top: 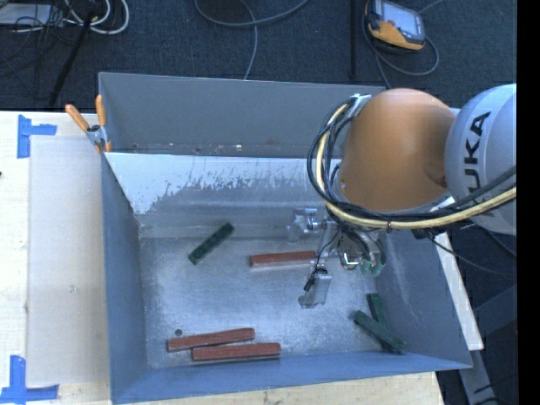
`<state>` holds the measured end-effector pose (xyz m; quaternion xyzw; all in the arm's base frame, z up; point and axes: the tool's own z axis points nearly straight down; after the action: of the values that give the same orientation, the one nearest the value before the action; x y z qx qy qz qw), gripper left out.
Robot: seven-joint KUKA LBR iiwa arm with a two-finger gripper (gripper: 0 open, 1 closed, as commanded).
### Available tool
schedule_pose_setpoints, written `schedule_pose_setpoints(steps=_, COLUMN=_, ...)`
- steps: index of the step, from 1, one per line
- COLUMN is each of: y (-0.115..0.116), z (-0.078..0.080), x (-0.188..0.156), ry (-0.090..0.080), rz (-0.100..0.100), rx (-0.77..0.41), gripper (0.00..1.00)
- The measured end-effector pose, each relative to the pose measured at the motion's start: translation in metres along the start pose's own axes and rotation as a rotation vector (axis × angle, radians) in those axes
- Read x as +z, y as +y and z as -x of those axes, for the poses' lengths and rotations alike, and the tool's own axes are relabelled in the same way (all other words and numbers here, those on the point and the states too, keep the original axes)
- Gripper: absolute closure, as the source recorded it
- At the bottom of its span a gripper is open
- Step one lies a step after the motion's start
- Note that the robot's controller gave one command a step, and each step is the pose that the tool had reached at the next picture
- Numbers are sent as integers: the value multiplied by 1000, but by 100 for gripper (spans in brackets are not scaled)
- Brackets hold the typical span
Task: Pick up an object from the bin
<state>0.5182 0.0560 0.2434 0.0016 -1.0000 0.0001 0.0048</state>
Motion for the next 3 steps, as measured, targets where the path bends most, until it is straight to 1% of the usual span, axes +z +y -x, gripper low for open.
schedule_pose_setpoints(steps=1, y=-104, z=30, x=163, ry=-2, rz=-2, rx=-78, gripper=0)
schedule_pose_setpoints(steps=2, y=-80, z=107, x=169, ry=-15, rz=2, rx=28, gripper=0)
schedule_pose_setpoints(steps=3, y=-4, z=79, x=173, ry=-8, rz=1, rx=-453, gripper=0)
